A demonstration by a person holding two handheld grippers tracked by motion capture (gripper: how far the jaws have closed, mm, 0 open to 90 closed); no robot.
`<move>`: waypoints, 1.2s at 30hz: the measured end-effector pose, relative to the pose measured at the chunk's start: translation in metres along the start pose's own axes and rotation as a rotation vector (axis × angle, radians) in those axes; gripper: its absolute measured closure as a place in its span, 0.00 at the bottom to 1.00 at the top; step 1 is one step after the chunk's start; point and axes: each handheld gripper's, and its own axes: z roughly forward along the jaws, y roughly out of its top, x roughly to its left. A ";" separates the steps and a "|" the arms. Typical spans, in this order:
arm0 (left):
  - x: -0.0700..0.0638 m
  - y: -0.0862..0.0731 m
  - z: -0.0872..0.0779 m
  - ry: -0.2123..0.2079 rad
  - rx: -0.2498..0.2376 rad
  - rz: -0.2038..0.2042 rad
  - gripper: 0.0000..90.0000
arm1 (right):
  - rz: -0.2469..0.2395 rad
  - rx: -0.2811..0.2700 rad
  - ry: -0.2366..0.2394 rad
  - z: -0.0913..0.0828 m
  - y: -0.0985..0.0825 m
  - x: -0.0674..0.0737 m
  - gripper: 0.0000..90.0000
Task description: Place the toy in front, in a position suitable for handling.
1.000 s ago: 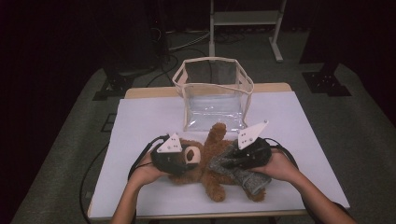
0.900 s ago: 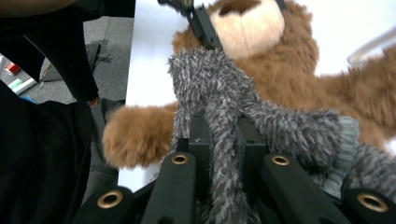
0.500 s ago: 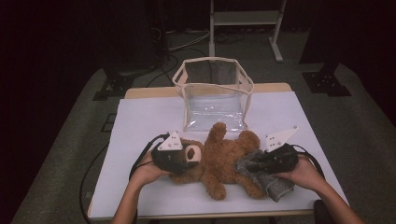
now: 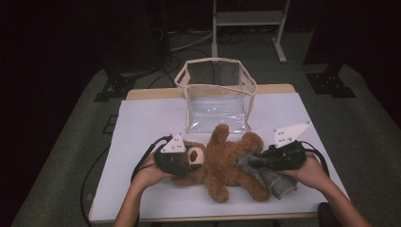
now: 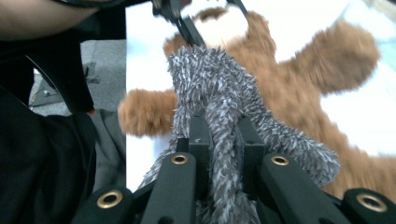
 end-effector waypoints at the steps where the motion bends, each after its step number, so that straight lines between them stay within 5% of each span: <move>1: 0.000 0.000 0.000 0.000 -0.002 -0.002 0.35 | -0.030 0.006 0.018 0.011 0.011 0.000 0.89; 10: 0.001 -0.001 0.000 -0.001 -0.003 -0.004 0.35 | -0.044 0.067 0.053 0.041 0.005 0.003 0.89; 25: 0.000 -0.001 0.000 -0.003 -0.004 -0.004 0.35 | 0.097 0.026 -0.007 0.002 -0.052 0.000 0.88; 36: -0.001 -0.001 -0.001 -0.003 0.000 0.014 0.35 | 0.034 -0.003 -0.025 0.000 -0.018 -0.005 0.88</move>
